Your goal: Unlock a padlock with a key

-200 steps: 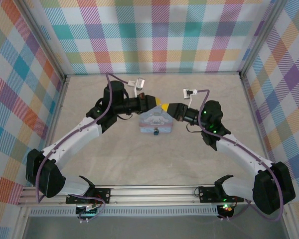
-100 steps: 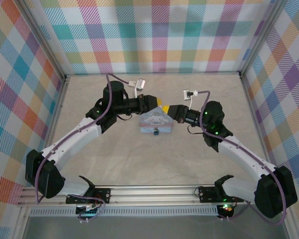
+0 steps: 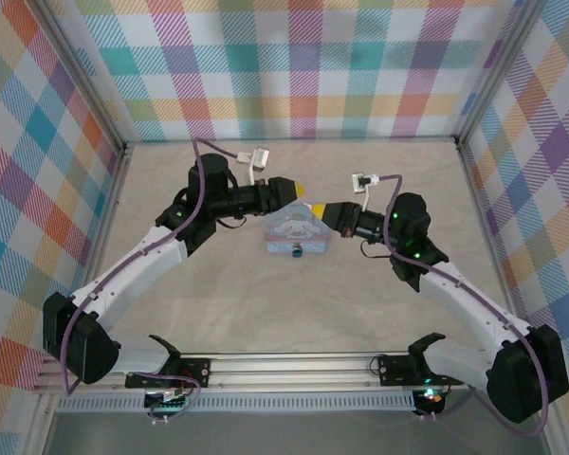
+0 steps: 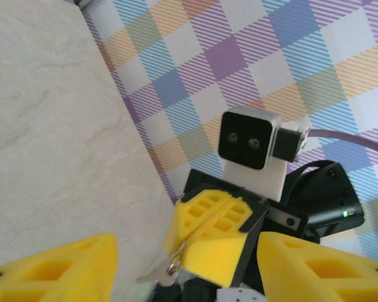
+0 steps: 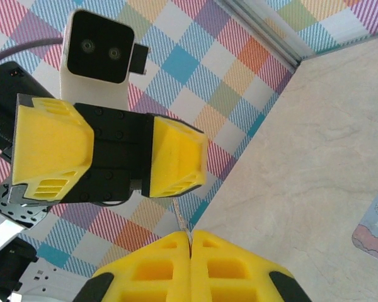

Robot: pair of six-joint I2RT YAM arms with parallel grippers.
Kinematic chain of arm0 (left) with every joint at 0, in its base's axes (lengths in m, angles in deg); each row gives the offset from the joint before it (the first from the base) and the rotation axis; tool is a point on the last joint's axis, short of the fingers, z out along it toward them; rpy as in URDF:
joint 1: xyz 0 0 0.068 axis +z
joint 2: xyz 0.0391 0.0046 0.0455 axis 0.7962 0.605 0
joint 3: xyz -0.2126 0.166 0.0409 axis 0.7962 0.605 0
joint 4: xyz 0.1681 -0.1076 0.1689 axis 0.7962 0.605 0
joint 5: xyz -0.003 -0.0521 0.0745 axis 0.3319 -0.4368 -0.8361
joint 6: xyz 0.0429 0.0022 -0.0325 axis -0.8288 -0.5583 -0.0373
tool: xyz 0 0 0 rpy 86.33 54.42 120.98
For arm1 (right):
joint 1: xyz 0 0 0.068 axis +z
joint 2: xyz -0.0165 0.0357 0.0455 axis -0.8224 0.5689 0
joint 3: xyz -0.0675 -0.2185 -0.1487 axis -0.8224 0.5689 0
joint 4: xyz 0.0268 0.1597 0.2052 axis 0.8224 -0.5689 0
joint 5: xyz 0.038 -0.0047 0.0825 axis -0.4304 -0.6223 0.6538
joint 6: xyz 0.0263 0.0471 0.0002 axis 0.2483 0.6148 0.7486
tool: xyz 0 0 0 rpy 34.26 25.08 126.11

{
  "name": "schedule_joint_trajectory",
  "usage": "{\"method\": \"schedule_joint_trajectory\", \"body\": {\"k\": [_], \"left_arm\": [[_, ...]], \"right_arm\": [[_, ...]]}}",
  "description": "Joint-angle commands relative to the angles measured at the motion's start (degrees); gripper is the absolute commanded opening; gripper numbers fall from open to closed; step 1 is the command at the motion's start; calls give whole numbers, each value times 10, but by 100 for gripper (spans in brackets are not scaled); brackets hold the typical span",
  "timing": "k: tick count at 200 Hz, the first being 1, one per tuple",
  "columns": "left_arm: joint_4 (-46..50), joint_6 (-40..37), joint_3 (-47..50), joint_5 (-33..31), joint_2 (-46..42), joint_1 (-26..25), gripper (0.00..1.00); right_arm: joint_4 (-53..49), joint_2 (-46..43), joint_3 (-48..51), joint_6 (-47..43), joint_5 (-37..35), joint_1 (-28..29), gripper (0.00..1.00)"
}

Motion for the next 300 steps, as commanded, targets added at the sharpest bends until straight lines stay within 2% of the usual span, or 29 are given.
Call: {"method": "schedule_joint_trajectory", "body": {"k": [1, 11, 28, 64, 105, 156, 207, 300], "left_arm": [[55, -29, 5, -38, -24, 10, 80], [101, -42, 0, -83, -28, 11, 91], [170, -56, -3, -153, -26, 16, 100], [244, -75, 0, -259, 7, 17, 100], [236, -80, 3, -321, 77, 21, 100], [173, -78, -37, -326, 193, 34, 100], [130, -84, -100, -312, 290, 47, 100], [114, -97, -230, -152, 420, 37, 98]], "right_arm": [[-29, -24, -17, -30, 7, -8, 0], [-56, -31, -21, -46, -2, -10, 0], [-124, -46, -34, -85, -33, -12, 0], [-281, -75, -64, -176, -129, -12, 0], [-379, -90, -62, -232, -233, -12, 0], [-398, -87, -24, -244, -305, -12, 0], [-384, -75, -4, -244, -316, -12, 0], [-358, -22, -8, -255, -336, -12, 0]]}}
